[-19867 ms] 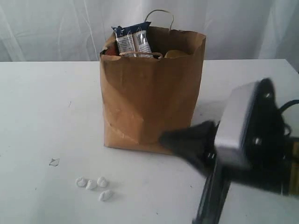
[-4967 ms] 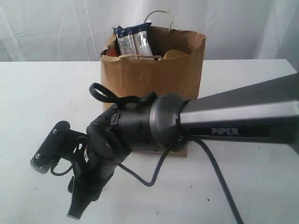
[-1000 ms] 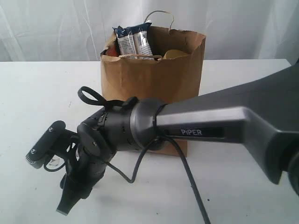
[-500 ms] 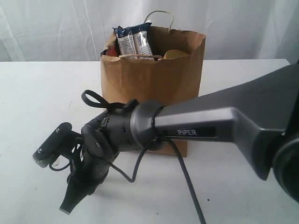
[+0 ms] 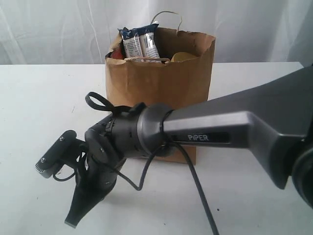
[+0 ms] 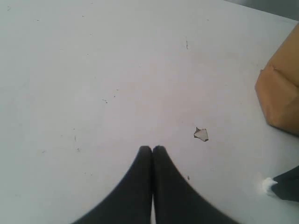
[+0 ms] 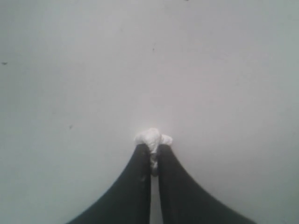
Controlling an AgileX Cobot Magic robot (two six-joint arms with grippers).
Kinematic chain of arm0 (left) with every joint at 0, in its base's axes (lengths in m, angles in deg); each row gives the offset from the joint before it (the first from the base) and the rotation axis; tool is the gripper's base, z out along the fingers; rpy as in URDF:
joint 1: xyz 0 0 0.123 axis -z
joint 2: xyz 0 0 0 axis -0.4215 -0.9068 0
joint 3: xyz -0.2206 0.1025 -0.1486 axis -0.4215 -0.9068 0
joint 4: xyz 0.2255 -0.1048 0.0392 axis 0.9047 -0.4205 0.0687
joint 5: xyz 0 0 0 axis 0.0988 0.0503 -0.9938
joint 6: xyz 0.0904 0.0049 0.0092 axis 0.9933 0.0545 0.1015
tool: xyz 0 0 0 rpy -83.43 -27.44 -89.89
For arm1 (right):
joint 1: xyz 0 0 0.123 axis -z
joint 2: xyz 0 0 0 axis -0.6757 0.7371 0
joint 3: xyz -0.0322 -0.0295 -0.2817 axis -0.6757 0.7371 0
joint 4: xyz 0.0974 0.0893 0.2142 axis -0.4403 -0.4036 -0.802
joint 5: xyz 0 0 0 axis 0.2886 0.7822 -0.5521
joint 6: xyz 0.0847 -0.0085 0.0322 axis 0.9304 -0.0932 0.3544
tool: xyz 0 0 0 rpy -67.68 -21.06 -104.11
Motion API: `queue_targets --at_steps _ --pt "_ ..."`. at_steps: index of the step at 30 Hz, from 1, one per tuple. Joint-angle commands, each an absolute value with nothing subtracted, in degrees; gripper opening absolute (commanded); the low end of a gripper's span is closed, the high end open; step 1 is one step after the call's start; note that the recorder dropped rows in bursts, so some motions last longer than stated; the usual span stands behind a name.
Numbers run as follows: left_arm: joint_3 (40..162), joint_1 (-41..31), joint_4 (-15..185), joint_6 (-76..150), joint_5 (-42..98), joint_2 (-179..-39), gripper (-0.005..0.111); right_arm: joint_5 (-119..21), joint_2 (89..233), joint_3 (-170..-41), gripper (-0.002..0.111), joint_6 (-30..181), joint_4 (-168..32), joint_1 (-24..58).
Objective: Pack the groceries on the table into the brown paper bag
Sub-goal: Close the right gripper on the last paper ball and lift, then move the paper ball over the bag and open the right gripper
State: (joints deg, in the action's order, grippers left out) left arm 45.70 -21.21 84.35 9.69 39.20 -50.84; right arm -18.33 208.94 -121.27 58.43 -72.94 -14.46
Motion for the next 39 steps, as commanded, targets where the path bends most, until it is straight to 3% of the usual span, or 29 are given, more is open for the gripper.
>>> queue_targets --at_steps 1,13,25,29,33,39 --pt "45.67 -20.92 83.71 9.53 39.14 -50.58 0.000 -14.22 204.90 -121.20 0.000 58.74 -73.07 -14.06" --pt "45.67 -20.92 83.71 9.53 39.14 -50.58 0.000 -4.11 189.72 -121.20 0.000 58.64 -91.08 -14.06" --pt "45.67 -20.92 83.71 9.53 39.14 -50.58 0.000 -6.94 174.86 -121.20 0.000 58.64 -94.95 -13.94" --pt "45.67 -20.92 83.71 9.53 39.14 -50.58 0.000 -12.49 170.38 -121.20 0.000 58.64 -87.83 -13.94" --pt "45.67 -20.92 83.71 9.53 39.14 -50.58 0.000 -18.08 167.05 -121.20 0.000 59.40 -67.90 -13.05" --pt "45.67 -20.92 83.71 9.53 39.14 -50.58 0.000 -17.03 167.51 -121.20 0.000 70.85 -46.07 -7.32"
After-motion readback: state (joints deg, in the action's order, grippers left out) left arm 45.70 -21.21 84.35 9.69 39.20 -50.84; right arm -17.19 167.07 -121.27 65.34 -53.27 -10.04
